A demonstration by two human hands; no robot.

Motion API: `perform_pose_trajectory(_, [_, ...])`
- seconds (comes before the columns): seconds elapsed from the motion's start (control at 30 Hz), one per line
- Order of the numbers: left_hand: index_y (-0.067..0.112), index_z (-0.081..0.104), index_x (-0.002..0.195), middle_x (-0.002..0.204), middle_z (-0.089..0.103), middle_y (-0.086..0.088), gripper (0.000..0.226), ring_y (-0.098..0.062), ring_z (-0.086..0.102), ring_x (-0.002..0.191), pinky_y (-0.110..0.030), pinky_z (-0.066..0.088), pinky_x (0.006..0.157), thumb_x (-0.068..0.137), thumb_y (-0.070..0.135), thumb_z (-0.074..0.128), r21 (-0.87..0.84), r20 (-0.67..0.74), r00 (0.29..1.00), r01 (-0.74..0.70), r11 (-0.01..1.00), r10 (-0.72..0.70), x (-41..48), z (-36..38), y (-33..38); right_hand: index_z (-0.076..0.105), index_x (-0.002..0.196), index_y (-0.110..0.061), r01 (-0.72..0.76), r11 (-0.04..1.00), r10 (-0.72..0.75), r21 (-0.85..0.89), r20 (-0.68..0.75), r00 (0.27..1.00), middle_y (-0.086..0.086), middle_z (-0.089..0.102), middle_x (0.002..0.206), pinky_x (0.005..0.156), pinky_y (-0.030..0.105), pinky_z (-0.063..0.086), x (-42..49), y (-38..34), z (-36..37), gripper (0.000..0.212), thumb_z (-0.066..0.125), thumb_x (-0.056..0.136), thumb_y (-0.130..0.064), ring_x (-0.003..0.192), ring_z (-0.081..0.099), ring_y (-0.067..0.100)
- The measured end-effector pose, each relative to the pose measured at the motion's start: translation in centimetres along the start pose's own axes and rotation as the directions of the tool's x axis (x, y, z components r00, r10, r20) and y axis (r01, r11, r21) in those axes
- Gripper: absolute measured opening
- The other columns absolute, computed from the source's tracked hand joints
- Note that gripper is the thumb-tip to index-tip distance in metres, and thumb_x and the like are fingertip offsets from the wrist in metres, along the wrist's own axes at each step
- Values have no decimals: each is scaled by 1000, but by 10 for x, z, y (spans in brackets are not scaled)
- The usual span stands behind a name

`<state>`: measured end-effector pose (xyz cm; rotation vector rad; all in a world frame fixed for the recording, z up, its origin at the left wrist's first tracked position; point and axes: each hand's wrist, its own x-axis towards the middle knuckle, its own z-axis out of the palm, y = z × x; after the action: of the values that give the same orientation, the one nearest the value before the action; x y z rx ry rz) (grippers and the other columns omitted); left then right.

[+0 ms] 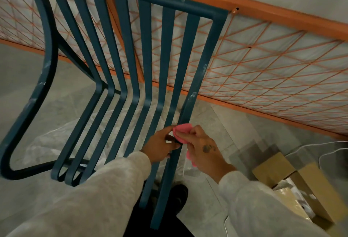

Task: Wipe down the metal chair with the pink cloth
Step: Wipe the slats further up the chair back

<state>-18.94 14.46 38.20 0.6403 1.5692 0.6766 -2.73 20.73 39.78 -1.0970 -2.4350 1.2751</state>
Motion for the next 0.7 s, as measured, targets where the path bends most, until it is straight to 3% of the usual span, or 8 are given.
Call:
perform_pose_trajectory(0.07, [41,48,131,116,62,-1,54,-20,62,105,-33,58,78,88,15,66,-14,-3,1000,9,1000,-9,-1,-1,0,62,125,-24,1,995,-1,-97,6,1000,-15,50,113,86,13,51,10,7,-13,37,59,93,-5,95,56,-2])
perform_pose_trajectory(0.17, [44,45,133,118,60,-2,58,-25,62,107,-45,58,88,87,16,67,-35,6,999,33,999,-33,1,-1,-1,59,129,-27,-48,987,18,-156,-188,982,-11,50,122,84,30,58,31,14,-30,43,56,93,-3,100,60,12])
perform_pose_trajectory(0.23, [44,45,134,118,61,-4,59,-25,63,107,-46,58,87,87,15,67,-47,13,999,43,998,-43,2,-2,-1,55,132,-25,-41,979,-5,-199,-227,974,-4,52,124,85,35,59,37,9,-26,46,55,94,-1,98,62,19])
perform_pose_trajectory(0.3, [42,46,133,117,61,-2,58,-22,63,105,-38,59,82,87,14,67,-53,14,999,46,998,-45,2,-2,0,55,129,-31,-63,985,34,-163,-175,984,-12,54,122,94,31,54,30,4,-9,36,53,98,-12,101,57,6])
perform_pose_trajectory(0.37, [37,52,127,115,62,-1,48,-19,62,106,-31,57,76,88,14,66,-31,3,1000,30,999,-30,1,-1,1,57,124,-37,-21,994,14,-110,-62,998,-14,57,119,93,21,49,15,0,6,30,49,99,-23,102,54,1])
perform_pose_trajectory(0.47, [27,56,123,114,65,-3,37,-20,62,105,-29,56,77,90,14,64,-12,-15,999,35,999,-35,-1,1,1,63,125,-34,-20,992,29,-128,69,997,-16,48,116,86,6,41,11,-4,-6,36,48,96,-17,98,46,0])
perform_pose_trajectory(0.6, [17,53,128,114,68,-10,39,-23,65,102,-33,55,83,90,15,62,-12,-34,996,78,997,-78,-3,3,2,53,138,-30,-79,952,92,-295,30,995,5,48,124,90,34,57,37,1,-27,53,55,94,-1,105,56,25])
perform_pose_trajectory(0.7, [15,54,131,115,68,-9,42,-21,66,101,-31,54,87,90,17,63,-17,-35,995,94,995,-95,-2,3,0,49,141,-27,-116,958,117,-264,-12,993,8,46,129,100,35,51,37,-9,-18,51,53,96,-3,110,56,27])
